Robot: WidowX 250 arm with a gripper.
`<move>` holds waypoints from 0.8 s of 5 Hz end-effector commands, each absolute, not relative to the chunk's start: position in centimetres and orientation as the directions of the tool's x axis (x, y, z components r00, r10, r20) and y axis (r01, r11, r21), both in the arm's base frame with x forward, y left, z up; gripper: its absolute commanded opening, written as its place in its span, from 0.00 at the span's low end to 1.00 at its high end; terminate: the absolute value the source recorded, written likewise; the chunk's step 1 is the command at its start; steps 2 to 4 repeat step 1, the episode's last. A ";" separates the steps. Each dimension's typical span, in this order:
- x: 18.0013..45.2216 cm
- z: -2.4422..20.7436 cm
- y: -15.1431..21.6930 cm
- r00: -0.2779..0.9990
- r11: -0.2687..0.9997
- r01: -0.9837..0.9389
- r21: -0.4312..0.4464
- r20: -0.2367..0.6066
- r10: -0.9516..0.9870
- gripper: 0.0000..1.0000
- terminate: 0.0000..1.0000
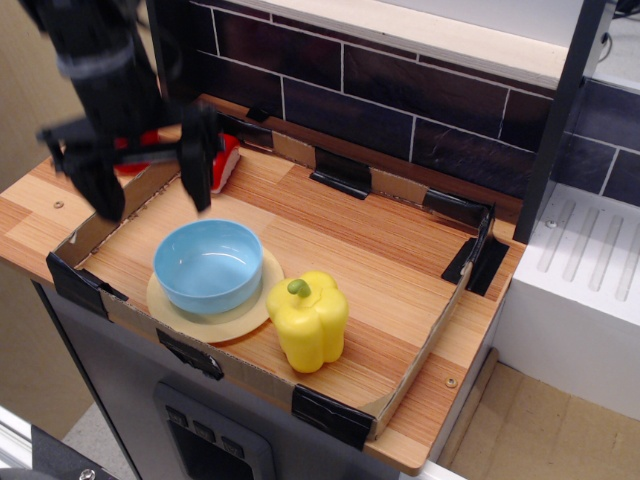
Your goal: Put bowl on plate
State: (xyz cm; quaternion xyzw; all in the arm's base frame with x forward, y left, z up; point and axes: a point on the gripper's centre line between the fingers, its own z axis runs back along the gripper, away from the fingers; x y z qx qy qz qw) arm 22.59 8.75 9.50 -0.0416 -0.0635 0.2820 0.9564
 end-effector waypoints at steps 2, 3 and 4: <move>22.8 10.7 9.4 0.830 0.841 -0.527 -0.121 0.140 0.540 1.00 1.00; 22.8 10.7 9.4 0.830 0.841 -0.527 -0.121 0.140 0.540 1.00 1.00; 22.8 10.7 9.4 0.830 0.841 -0.527 -0.121 0.140 0.540 1.00 1.00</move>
